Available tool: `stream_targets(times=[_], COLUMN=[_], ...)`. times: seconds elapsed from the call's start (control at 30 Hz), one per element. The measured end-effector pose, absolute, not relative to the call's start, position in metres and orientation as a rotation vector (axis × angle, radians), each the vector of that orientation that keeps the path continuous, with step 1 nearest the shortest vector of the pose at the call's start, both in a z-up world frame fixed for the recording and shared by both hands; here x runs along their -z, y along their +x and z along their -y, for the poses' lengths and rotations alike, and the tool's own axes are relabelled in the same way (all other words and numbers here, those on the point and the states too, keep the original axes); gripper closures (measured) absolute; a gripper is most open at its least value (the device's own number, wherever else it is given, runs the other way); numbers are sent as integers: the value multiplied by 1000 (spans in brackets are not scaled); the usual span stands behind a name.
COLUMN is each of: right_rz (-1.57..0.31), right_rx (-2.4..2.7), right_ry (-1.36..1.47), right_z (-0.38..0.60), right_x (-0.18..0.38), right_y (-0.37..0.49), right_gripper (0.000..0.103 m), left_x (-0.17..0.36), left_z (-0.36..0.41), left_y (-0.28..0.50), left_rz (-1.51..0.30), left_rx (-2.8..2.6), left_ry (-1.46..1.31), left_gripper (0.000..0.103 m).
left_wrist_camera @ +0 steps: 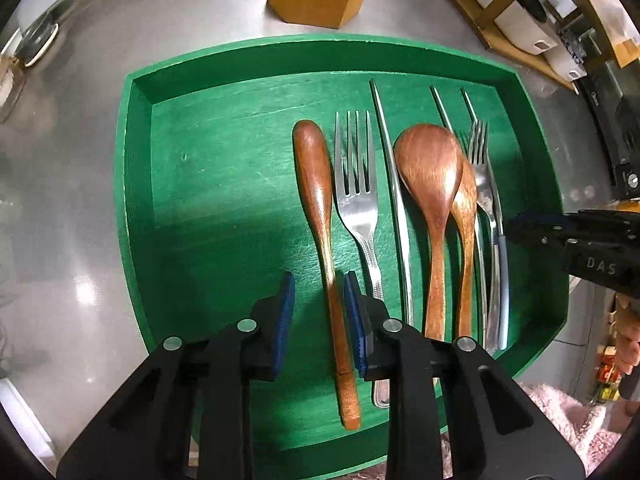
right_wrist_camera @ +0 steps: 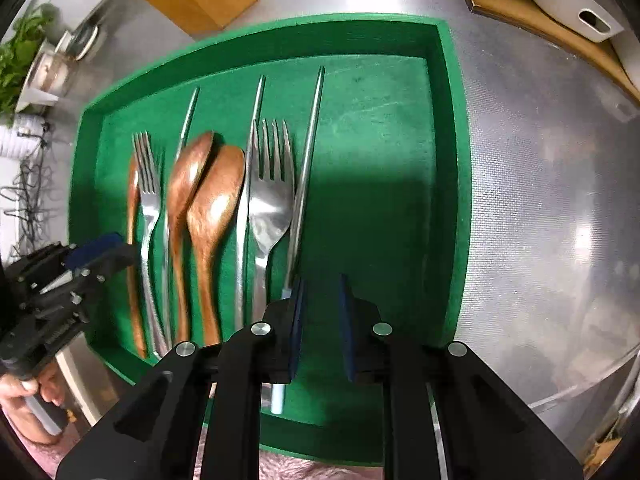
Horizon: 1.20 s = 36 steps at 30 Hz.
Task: Organize utensils
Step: 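Grasp the wooden spoon with the left tool while the right tool grasps a silver chopstick, then carry the wooden spoon and silver chopstick above the holder and lower them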
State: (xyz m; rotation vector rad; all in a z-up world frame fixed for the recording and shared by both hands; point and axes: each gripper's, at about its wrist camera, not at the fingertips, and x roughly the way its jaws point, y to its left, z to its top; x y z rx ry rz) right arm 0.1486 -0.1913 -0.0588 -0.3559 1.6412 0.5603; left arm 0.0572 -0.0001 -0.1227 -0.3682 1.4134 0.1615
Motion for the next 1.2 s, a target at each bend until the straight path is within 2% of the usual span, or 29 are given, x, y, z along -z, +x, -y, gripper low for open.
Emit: stream_targets(times=[0.33, 0.47, 0.53, 0.57, 0.6, 0.8, 0.9, 1.0, 1.1, 1.2], right_rz=[-1638, -1629, -1629, -1631, -1638, -1648, -1680, -1677, -1640, -1510], right_rx=[-590, -554, -540, -535, -541, -577, -598, -643, -722, -827], right_ry=[-328, -418, -437, -435, -423, -434, -350, -282, -205, -125], right_z=[179, 178, 182, 184, 187, 188, 197, 205, 215, 217], right_x=[54, 58, 58, 58, 58, 57, 56, 49, 30, 0], right_y=[151, 147, 147, 149, 151, 156, 160, 164, 160, 163], right_gripper=[84, 89, 96, 96, 97, 96, 97, 97, 97, 97], left_x=[124, 126, 126, 126, 127, 127, 127, 118, 89, 63], left_z=[-2, 3, 2, 1, -1, -4, -16, -25, -30, -34], left_y=[59, 61, 60, 59, 58, 58, 54, 44, 32, 26], left_rz=[-1420, -1419, -1419, -1420, -1421, -1426, -1409, -1353, -1209, -1067], left_rx=[-172, -174, -183, -191, -200, -148, -125, -98, -48, -42], left_ry=[-381, -361, -348, -339, -332, -329, -430, -498, -537, -520], left_gripper=[79, 79, 85, 95, 97, 98, 98, 98, 98, 98])
